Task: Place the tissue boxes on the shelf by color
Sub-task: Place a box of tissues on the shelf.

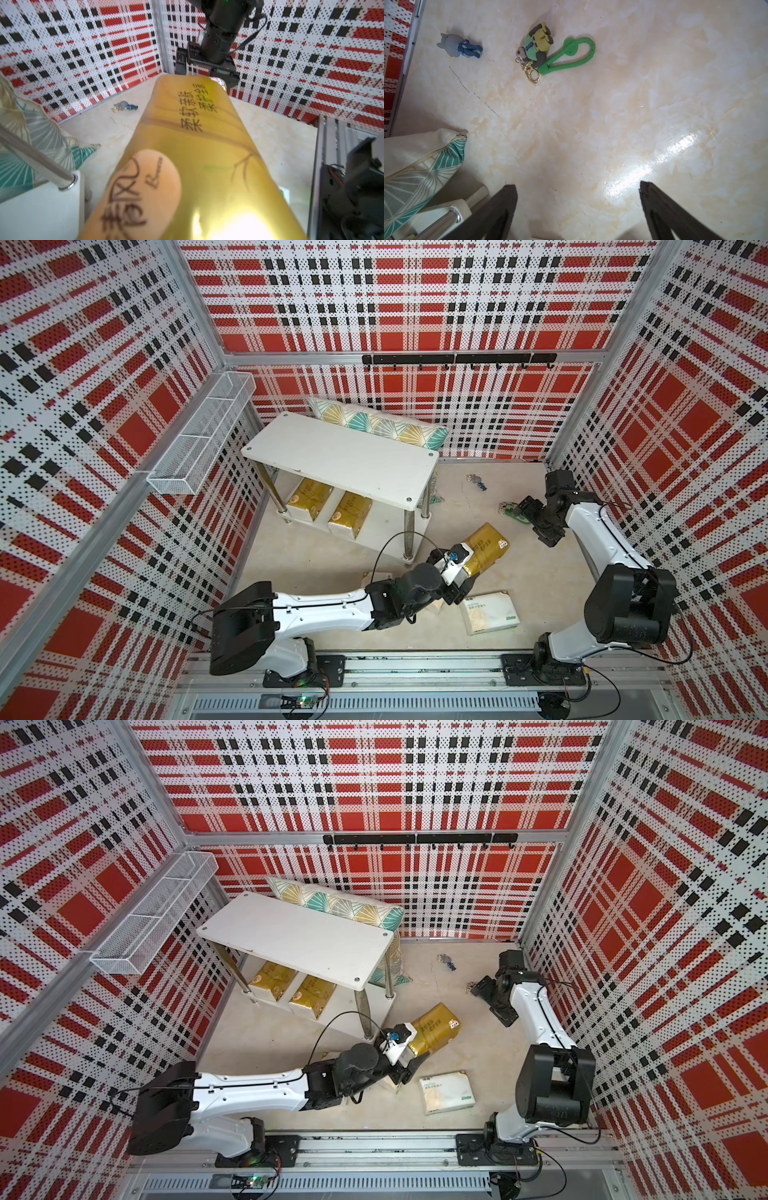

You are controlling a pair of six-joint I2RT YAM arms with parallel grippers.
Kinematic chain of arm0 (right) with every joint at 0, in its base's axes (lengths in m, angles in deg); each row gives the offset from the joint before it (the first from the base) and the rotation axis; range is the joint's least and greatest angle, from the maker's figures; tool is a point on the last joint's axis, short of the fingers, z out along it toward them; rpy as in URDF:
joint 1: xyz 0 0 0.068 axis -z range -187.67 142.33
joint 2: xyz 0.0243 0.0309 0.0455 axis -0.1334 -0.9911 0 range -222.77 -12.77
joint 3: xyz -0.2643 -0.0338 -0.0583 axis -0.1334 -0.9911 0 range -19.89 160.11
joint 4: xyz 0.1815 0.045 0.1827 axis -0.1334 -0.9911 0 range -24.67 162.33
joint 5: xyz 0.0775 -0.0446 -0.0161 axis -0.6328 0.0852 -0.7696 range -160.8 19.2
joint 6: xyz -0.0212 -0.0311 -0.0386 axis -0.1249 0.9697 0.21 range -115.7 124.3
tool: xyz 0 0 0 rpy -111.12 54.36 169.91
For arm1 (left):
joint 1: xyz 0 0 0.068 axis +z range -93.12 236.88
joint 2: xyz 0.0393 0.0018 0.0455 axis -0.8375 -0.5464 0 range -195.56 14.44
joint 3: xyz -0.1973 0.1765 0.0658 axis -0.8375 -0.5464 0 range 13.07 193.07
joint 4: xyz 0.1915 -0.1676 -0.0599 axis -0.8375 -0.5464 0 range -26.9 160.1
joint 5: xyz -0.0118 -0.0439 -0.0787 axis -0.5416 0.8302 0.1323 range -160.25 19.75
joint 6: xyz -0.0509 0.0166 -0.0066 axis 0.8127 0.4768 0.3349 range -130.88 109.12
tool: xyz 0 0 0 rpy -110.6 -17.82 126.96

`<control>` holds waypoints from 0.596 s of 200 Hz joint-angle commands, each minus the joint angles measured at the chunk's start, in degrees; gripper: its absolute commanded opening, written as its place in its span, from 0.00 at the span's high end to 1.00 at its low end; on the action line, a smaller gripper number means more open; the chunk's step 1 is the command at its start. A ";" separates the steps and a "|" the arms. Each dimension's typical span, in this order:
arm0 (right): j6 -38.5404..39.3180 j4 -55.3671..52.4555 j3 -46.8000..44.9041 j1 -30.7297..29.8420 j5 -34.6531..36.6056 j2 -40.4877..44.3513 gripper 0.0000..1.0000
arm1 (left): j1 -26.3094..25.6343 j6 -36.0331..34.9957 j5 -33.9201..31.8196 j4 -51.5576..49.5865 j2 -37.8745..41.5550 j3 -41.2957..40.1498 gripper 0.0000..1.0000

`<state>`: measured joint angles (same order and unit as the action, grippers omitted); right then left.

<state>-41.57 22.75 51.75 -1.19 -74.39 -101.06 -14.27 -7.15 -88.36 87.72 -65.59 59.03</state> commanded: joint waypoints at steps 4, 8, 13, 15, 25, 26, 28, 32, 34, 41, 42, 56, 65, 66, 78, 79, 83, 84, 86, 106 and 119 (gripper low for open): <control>0.86 2.99 -0.71 0.62 0.07 -0.82 0.00 | -0.06 6.19 -3.49 -7.25 5.63 -1.25 0.24; 0.95 3.14 -0.66 0.64 -0.20 -0.91 0.00 | -0.11 6.81 -4.01 -7.98 6.43 -1.62 0.24; 1.08 3.38 -0.79 0.64 -0.42 -0.91 0.00 | -0.04 7.51 -4.59 -9.09 7.38 -1.94 0.24; 1.07 3.47 -0.75 0.59 -0.40 -0.87 0.00 | -0.04 7.74 -4.81 -9.47 7.73 -2.10 0.24; 1.22 3.83 -0.94 0.55 -0.53 -0.84 0.00 | 0.17 8.95 -5.56 -12.01 9.52 -2.50 0.23; 1.22 3.90 -0.96 0.55 -0.53 -0.88 0.00 | 0.20 9.11 -5.59 -12.27 9.66 -2.48 0.23; 1.31 3.99 -0.97 0.55 -0.53 -0.84 0.00 | 0.22 9.31 -5.61 -12.73 9.97 -2.46 0.23; 1.44 4.12 -1.04 0.56 -0.61 -0.75 0.00 | 0.42 9.71 -5.62 -13.78 10.55 -2.54 0.23; 1.47 4.18 -1.06 0.62 -0.62 -0.70 0.00 | 0.52 9.87 -5.62 -14.32 10.80 -2.62 0.23; 1.40 4.30 -1.19 0.59 -0.97 -0.74 0.00 | 1.02 10.52 -5.35 -16.18 11.69 -2.74 0.23; 1.40 4.35 -1.21 0.61 -1.06 -0.74 0.00 | 1.11 10.65 -5.27 -16.38 11.80 -2.73 0.23; 1.58 4.73 -1.40 0.63 -1.72 -0.66 0.00 | 2.16 11.83 -3.62 -19.05 13.49 -2.94 0.23; 1.57 5.08 -1.58 0.62 -2.17 -0.72 0.00 | 2.76 12.53 -1.97 -20.18 14.54 -2.90 0.23; 1.57 5.09 -1.63 0.59 -2.19 -0.73 0.00 | 2.86 12.53 -1.77 -20.31 14.63 -2.89 0.23; 1.52 5.49 -1.81 0.58 -2.86 -0.96 0.00 | 3.45 13.10 0.12 -21.83 15.86 -2.61 0.23; 1.46 5.48 -1.83 0.61 -2.93 -0.98 0.00 | 3.47 13.21 0.19 -21.93 15.95 -2.57 0.23; 1.46 5.61 -1.93 0.63 -3.18 -1.07 0.00 | 3.78 13.51 0.59 -22.51 16.29 -2.47 0.23; 1.43 5.67 -1.93 0.59 -3.26 -1.13 0.00 | 3.85 13.59 0.65 -22.66 16.39 -2.41 0.23; 1.47 5.75 -1.98 0.56 -3.37 -1.17 0.00 | 4.01 13.79 0.93 -22.88 16.55 -2.37 0.23; 1.34 6.55 -2.50 0.63 -4.48 -1.35 0.00 | 5.27 15.57 2.75 -25.95 17.67 -1.44 0.23; 1.47 7.02 -2.70 0.55 -4.76 -1.36 0.00 | 5.37 16.70 3.51 -28.21 18.02 -0.47 0.23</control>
<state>-40.50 27.97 49.69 -1.01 -77.78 -101.63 -9.55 6.40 -87.86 63.79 -49.22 56.36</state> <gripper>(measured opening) 0.999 0.770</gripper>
